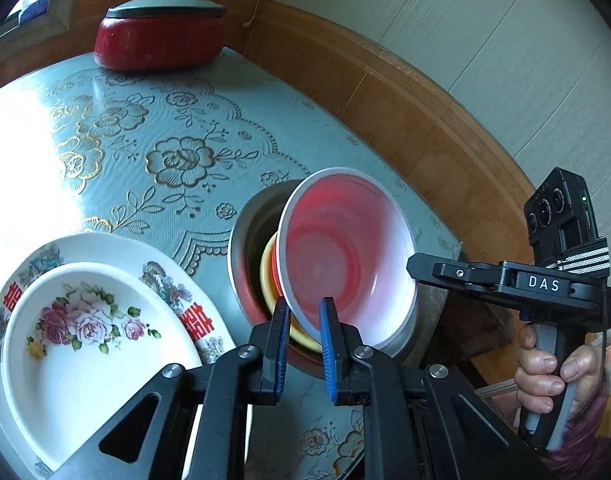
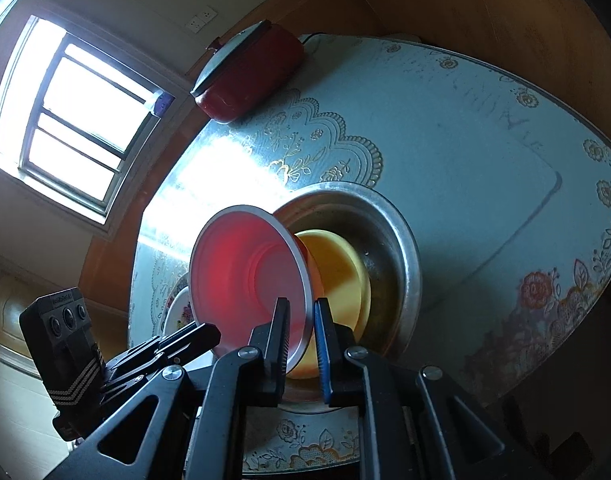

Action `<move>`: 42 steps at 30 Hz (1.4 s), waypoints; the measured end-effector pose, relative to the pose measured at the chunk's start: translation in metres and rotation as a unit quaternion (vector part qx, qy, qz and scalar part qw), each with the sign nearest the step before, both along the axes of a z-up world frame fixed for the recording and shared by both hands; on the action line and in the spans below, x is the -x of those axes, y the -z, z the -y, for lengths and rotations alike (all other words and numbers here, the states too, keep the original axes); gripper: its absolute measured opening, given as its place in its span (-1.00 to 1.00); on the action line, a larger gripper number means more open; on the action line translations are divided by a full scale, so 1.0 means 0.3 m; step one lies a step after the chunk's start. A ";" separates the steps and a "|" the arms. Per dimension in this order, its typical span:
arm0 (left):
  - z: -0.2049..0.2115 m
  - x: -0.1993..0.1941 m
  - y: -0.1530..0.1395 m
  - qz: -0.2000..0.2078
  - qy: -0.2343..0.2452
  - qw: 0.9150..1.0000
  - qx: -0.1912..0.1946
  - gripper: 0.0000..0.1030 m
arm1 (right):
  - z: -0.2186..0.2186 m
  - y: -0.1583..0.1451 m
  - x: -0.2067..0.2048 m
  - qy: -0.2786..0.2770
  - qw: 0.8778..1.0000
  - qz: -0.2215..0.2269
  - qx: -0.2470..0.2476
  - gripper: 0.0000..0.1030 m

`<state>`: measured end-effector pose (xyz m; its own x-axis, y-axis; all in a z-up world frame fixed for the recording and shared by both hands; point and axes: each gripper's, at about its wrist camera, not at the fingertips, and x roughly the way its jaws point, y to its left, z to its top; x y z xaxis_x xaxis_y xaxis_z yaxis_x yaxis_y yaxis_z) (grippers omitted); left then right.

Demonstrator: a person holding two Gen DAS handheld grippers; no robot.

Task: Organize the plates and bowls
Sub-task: 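Lower the red bowl into the yellow bowl and open the right tool, then close the right tool on the steel bowl rim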

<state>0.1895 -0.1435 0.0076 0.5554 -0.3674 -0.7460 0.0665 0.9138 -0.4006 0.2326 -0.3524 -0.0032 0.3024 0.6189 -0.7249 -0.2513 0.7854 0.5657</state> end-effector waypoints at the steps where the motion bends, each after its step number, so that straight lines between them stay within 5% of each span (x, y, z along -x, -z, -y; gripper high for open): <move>1: -0.003 -0.003 0.008 -0.003 -0.002 1.000 -0.001 -0.71 | 0.001 0.006 -0.004 0.003 1.000 0.001 0.011 -0.75; 13: -0.013 -0.024 0.034 -0.001 -0.014 1.000 -0.022 -0.72 | -0.083 0.022 -0.033 -0.037 0.992 0.047 0.115 -0.66; 25: 0.015 -0.038 0.050 0.004 -0.005 1.000 -0.026 -0.71 | -0.217 0.062 -0.021 -0.112 0.941 0.128 0.292 -0.66; 30: 0.022 -0.043 0.057 0.009 -0.007 0.999 -0.034 -0.70 | -0.225 0.042 -0.017 -0.119 0.936 0.146 0.298 -0.65; 42: 0.011 -0.035 0.050 0.014 -0.017 0.999 -0.040 -0.58 | -0.197 -0.028 0.000 -0.072 0.952 0.152 0.255 -0.52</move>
<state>0.2000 -0.1467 -0.0075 0.5878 -0.2877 -0.7561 0.0442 0.9446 -0.3251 0.2326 -0.2932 0.0053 0.4848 0.2607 -0.8349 -0.4677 0.8839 0.0043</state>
